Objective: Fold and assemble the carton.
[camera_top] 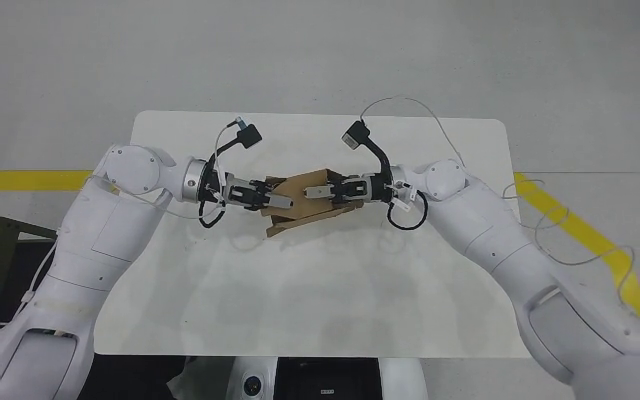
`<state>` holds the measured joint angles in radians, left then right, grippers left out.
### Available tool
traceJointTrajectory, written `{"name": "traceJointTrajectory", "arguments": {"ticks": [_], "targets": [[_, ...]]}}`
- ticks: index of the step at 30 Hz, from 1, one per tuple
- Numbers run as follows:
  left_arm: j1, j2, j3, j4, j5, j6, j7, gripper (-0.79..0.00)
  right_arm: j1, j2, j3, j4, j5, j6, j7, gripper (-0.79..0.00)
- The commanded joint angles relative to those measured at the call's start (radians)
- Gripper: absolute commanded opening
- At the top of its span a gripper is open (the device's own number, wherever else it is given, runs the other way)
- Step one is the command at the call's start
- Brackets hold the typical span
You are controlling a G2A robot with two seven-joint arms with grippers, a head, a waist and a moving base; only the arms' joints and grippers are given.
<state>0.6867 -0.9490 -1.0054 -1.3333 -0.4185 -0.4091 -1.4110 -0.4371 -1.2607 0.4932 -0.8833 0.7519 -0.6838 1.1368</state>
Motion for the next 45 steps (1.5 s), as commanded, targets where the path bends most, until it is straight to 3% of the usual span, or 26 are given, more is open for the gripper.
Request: {"name": "traceJointTrajectory", "arguments": {"ticks": [1, 2, 3, 5, 6, 7, 17, 31, 45], "targets": [[0.000, 0.001, 0.001, 0.000, 0.000, 0.001, -0.001, -0.785, 0.001, -0.001, -0.002, 0.001, 0.003, 0.001, 0.001, -0.634], [0.000, 0.001, 0.001, 0.001, 0.003, 0.001, -0.001, -0.785, 0.001, -0.001, -0.002, 0.002, 0.005, 0.002, 0.002, -0.656], [0.000, 0.001, 0.002, 0.002, 0.003, 0.001, -0.001, -0.733, 0.002, -0.001, -0.003, 0.003, 0.005, 0.003, 0.003, -0.748], [0.000, 0.002, 0.002, 0.005, 0.005, 0.002, -0.002, -0.468, 0.002, -0.001, -0.004, 0.004, 0.007, 0.004, 0.004, -0.785], [0.000, 0.002, 0.002, 0.008, 0.005, 0.002, -0.002, -0.197, 0.003, -0.001, -0.004, 0.004, 0.008, 0.005, 0.005, -0.785], [0.000, 0.002, 0.001, 0.011, 0.004, 0.002, -0.002, 0.000, 0.003, -0.001, -0.004, 0.004, 0.008, 0.006, 0.006, -0.785], [-0.005, 0.002, -0.025, 0.039, -0.110, 0.047, -0.037, 0.000, 0.016, 0.001, 0.004, 0.040, -0.016, -0.021, -0.021, -0.785], [-0.001, -0.006, -0.050, 0.061, -0.337, 0.181, -0.103, 0.000, 0.021, -0.019, 0.013, 0.098, -0.047, -0.062, -0.062, -0.785], [-0.010, -0.024, -0.026, 0.030, -0.319, 0.181, -0.065, 0.000, 0.020, -0.055, 0.018, 0.109, -0.044, -0.064, -0.064, -0.785]]}}
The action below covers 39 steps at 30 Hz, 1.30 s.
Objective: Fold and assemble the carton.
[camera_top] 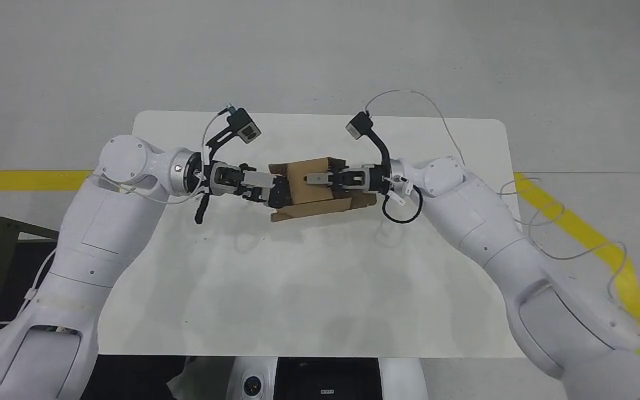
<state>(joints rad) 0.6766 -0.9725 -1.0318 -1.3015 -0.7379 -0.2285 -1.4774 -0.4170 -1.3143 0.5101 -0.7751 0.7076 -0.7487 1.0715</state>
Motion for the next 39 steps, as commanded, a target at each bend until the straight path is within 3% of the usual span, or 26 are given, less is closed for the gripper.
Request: {"name": "traceJointTrajectory", "arguments": {"ticks": [1, 30, 39], "targets": [[-0.001, -0.002, 0.001, -0.004, 0.000, 0.000, 0.003, 0.000, -0.002, -0.002, 0.002, 0.000, 0.002, 0.002, 0.002, -0.785], [0.014, 0.000, -0.057, -0.003, 0.074, 0.000, 0.068, 0.000, -0.003, -0.004, 0.021, 0.020, -0.005, 0.003, 0.003, -0.785], [0.012, -0.005, -0.049, -0.019, 0.074, 0.017, 0.070, 0.000, -0.049, 0.005, 0.055, -0.067, -0.083, 0.062, -0.060, -0.785]]}}
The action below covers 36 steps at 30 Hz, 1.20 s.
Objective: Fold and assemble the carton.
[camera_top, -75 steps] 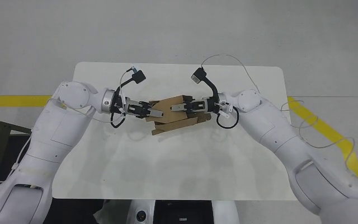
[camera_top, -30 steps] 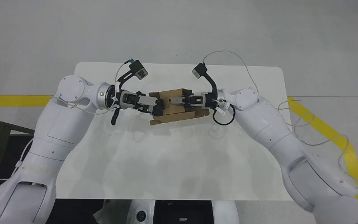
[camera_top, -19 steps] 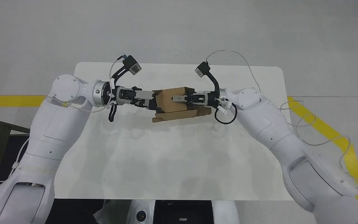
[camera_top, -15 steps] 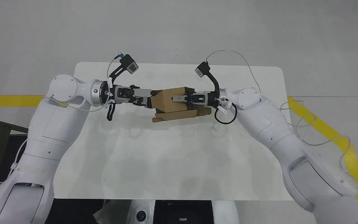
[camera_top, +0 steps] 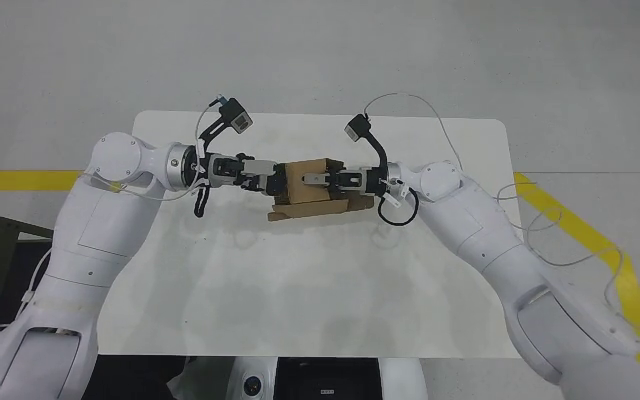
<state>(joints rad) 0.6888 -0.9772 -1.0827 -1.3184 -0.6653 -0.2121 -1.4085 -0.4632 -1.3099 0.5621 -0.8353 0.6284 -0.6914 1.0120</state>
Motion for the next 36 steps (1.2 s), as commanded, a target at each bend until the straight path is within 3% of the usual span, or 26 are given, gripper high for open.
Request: {"name": "traceJointTrajectory", "arguments": {"ticks": [1, 17, 28, 36], "targets": [[-0.001, -0.002, 0.004, -0.004, 0.003, 0.002, 0.001, 0.000, -0.006, 0.000, 0.007, -0.013, -0.008, 0.008, -0.001, -0.785], [-0.004, -0.009, 0.012, 0.001, 0.031, 0.002, 0.010, 0.000, -0.028, -0.011, 0.063, -0.041, -0.048, 0.037, 0.019, -0.785], [0.007, -0.003, -0.013, 0.039, 0.069, 0.002, 0.021, 0.000, -0.051, 0.007, 0.137, -0.068, -0.087, 0.044, 0.023, -0.785], [-0.005, -0.006, -0.011, 0.066, 0.075, 0.016, 0.033, 0.000, -0.078, 0.009, 0.150, -0.123, -0.065, 0.095, 0.123, -0.785]]}}
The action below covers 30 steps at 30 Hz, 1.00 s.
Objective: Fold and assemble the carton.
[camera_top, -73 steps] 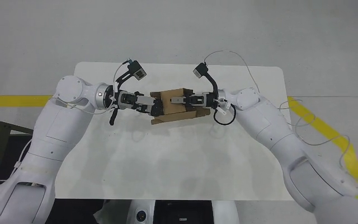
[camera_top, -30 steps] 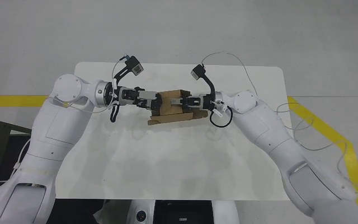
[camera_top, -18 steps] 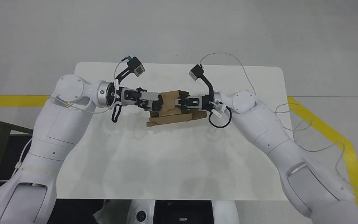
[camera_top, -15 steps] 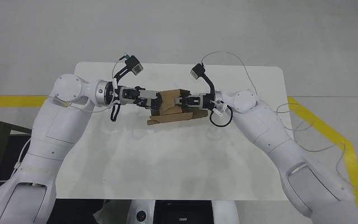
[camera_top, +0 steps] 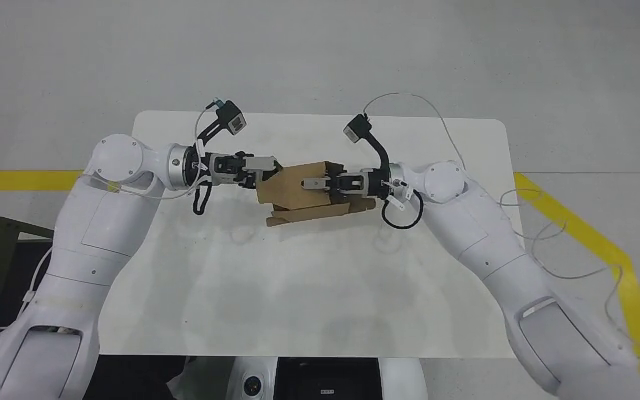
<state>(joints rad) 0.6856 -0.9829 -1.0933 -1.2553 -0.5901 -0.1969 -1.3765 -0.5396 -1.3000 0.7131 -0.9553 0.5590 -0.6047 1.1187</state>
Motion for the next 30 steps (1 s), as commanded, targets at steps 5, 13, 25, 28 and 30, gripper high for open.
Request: {"name": "traceJointTrajectory", "arguments": {"ticks": [5, 13, 25, 28, 30], "targets": [[-0.007, -0.002, -0.001, 0.011, -0.005, 0.001, 0.002, 0.000, -0.006, -0.008, -0.003, -0.003, 0.021, 0.026, 0.059, -0.785], [-0.005, -0.004, -0.002, 0.004, -0.008, -0.003, -0.009, 0.000, -0.003, -0.025, -0.005, 0.015, 0.032, 0.023, 0.083, -0.785], [-0.004, -0.005, -0.006, 0.000, -0.001, -0.005, -0.014, 0.000, 0.002, -0.036, 0.025, 0.050, 0.017, 0.001, 0.053, -0.785], [-0.002, -0.004, -0.011, -0.006, -0.003, -0.007, -0.016, 0.000, -0.002, -0.032, 0.046, 0.049, -0.007, -0.007, 0.013, -0.785], [0.001, -0.004, -0.011, -0.016, -0.003, -0.007, -0.020, 0.000, -0.008, -0.031, 0.056, 0.040, -0.023, -0.010, -0.011, -0.785]]}}
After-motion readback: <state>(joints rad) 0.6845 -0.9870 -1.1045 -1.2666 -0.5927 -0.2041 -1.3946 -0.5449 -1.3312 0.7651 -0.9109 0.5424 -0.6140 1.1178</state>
